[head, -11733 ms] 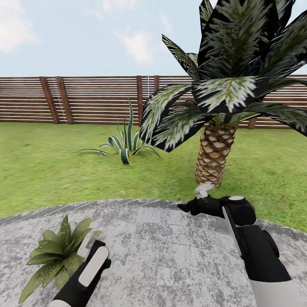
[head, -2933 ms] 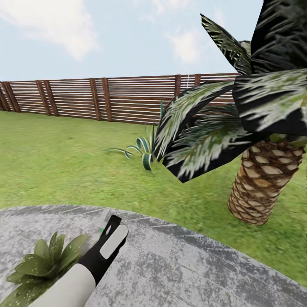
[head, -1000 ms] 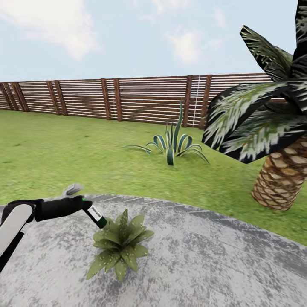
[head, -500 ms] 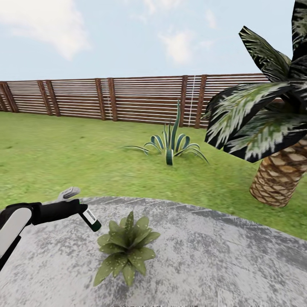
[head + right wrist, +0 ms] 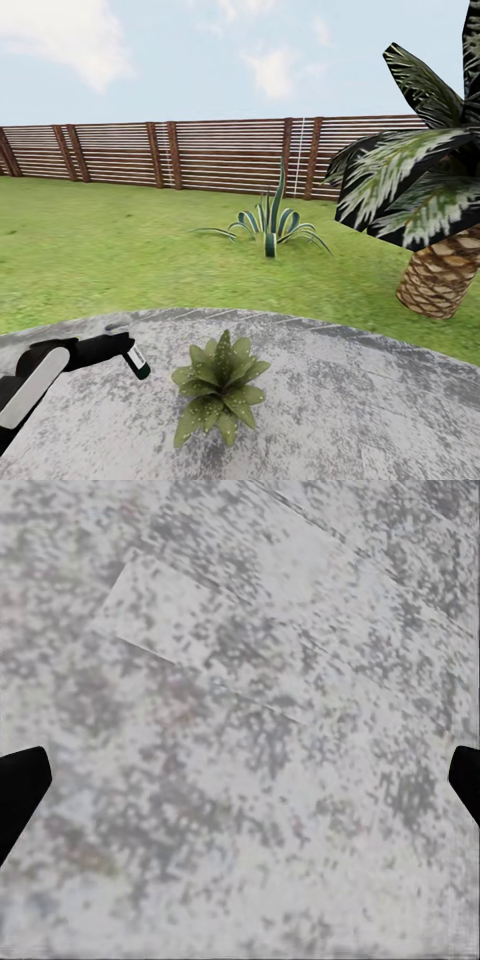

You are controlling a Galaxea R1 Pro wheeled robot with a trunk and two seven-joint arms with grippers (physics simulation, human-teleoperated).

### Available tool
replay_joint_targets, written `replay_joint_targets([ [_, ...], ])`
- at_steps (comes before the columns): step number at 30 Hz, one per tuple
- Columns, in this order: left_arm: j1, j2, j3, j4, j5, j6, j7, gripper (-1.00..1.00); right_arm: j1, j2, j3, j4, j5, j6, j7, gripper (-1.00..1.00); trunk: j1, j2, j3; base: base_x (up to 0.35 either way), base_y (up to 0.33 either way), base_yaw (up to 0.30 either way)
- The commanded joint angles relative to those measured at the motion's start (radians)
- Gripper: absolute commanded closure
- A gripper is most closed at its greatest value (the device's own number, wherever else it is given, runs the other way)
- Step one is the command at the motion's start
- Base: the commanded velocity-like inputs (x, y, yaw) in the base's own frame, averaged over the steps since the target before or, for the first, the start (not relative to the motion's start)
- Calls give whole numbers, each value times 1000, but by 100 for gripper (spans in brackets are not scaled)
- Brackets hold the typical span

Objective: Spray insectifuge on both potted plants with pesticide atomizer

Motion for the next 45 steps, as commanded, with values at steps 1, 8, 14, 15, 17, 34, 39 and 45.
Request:
replay_joint_targets([
  [1,2,0,-9,19,-2,-19,8,100,-2,-2,-9,0,2,2,16,-100,0,-1,-1,0,12,0],
  [8,57,-58,-50,68,-91,-193,-3,100,9,-18,-31,-233,-81,252,217,-100,0,-1,-1,-35,83,-159],
  [14,76,-68,-95,133,-112,-268,-20,100,13,-52,-133,-313,-76,416,400,-100,0,-1,-1,-62,307,-273],
  [15,76,-67,-100,146,-113,-277,-27,100,13,-52,-134,-312,-75,417,402,-100,0,-1,-1,-25,324,-276],
  [17,78,-65,-112,199,-115,-301,-59,100,12,-53,-135,-293,-75,411,405,-100,0,-1,-2,-13,326,-275],
  [34,79,-104,-173,294,-328,-324,-95,100,12,-51,-139,-284,-77,227,414,-100,0,-1,-6,-1,338,-86],
  [39,78,-153,-186,299,-455,-323,-96,100,12,-51,-141,-282,-78,225,413,-100,0,-1,-9,0,341,-242],
  [45,66,-160,-184,348,-478,-320,-231,100,12,-52,-142,-275,-80,226,411,-100,0,-1,-11,0,341,-267],
])
